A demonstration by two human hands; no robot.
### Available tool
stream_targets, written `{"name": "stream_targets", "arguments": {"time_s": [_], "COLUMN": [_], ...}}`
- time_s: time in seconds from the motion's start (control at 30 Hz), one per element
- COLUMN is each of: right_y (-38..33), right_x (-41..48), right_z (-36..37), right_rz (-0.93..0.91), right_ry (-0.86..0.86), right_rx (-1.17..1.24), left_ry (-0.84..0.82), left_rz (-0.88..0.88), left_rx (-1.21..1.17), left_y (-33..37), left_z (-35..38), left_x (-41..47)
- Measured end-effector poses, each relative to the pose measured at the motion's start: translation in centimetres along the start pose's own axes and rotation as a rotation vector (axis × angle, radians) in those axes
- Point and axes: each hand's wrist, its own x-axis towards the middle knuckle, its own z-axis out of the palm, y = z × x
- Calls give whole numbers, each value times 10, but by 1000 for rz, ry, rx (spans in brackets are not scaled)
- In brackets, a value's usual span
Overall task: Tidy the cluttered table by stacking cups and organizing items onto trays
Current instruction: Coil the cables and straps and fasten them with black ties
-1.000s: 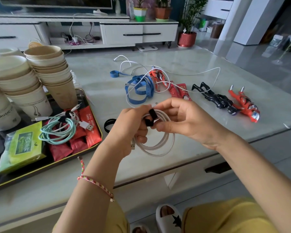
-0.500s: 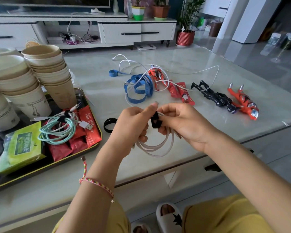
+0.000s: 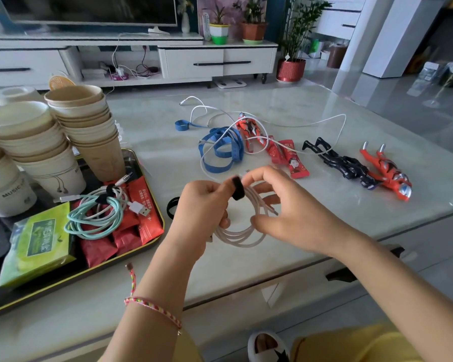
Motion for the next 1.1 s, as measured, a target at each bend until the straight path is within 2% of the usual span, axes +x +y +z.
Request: {"name": "stream_targets", "arguments": {"time_s": [0.07, 0.23, 0.33, 0.43, 0.57, 0.73, 0.87, 1.03, 1.1], "right_y": [1, 3, 3, 4, 9, 14, 12, 14, 14], "right_x": [-1, 1, 2, 4, 9, 14, 20, 23, 22], "right_z": [3, 5, 0, 1, 2, 2, 4, 8, 11], "right_rz": [-112, -265, -343, -416, -220, 30, 116, 146, 106], "right_ry": [30, 250, 288, 326, 299, 273, 293, 325, 365], "right_rx": [-119, -190, -236, -192, 160, 526, 587, 655, 567], "left_ry": [2, -23, -12, 15, 2, -43, -18, -104, -110], "left_rz": [-9, 24, 54, 107, 152, 183, 191, 190, 203], "left_rx": [31, -14, -63, -12, 53, -26, -91, -22, 16], "left_y": [-1, -2, -1, -2, -5, -3, 0, 0, -1], "left_z": [0, 3, 6, 8, 12, 17, 17, 9, 4], "left_x": [1, 0, 1, 0, -1, -6, -6, -3, -2]}}
